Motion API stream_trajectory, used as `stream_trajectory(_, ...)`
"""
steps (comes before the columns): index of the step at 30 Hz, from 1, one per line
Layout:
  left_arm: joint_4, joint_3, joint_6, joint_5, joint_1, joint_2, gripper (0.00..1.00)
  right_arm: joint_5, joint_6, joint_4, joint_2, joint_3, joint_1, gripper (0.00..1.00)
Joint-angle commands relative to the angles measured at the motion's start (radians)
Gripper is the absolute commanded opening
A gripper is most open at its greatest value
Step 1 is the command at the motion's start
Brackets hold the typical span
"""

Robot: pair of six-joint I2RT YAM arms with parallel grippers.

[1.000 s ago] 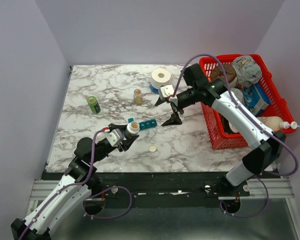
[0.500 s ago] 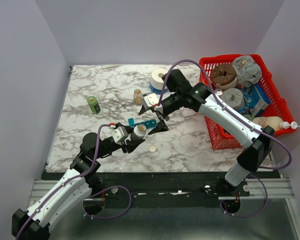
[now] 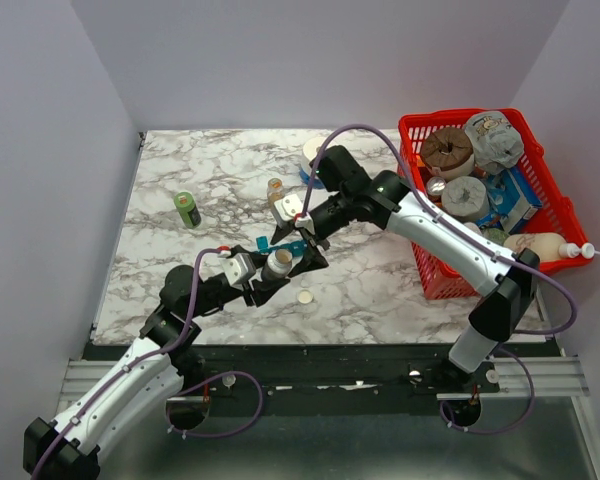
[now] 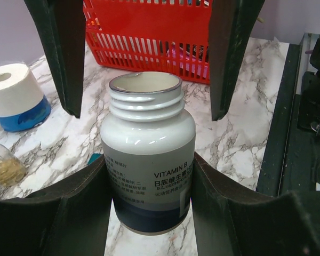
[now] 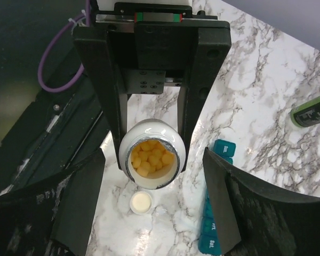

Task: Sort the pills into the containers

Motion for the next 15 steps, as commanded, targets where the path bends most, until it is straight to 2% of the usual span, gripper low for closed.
stream_trajectory(1, 0.053, 0.025, -0.005, 0.026, 0.004, -0.004, 0.0, 0.016, 0.032, 0.002, 0.03, 0.025, 0.016, 0.81)
stream_trajectory(5, 0.057, 0.024, -0.005, 0.016, 0.004, -0.01, 0.0, 0.023, 0.038, 0.004, 0.035, 0.02, 0.025, 0.73)
stream_trajectory(8, 0.056, 0.025, -0.006, 0.009, 0.004, -0.015, 0.0, 0.028, 0.041, 0.007, 0.036, 0.019, 0.028, 0.58)
stream_trajectory(9, 0.054, 0.025, -0.006, 0.007, 0.004, -0.015, 0.0, 0.028, 0.044, 0.008, 0.036, 0.019, 0.027, 0.48)
stream_trajectory(11, 0.051, 0.025, -0.005, 0.003, 0.004, -0.015, 0.0, 0.031, 0.047, 0.008, 0.038, 0.02, 0.03, 0.38)
stream_trajectory(12, 0.05, 0.025, -0.003, 0.001, 0.004, -0.015, 0.0, 0.031, 0.05, 0.008, 0.038, 0.019, 0.028, 0.3)
stream_trajectory(15, 0.045, 0.027, -0.003, -0.005, 0.004, -0.012, 0.0, 0.026, 0.064, 0.01, 0.035, 0.016, 0.03, 0.21)
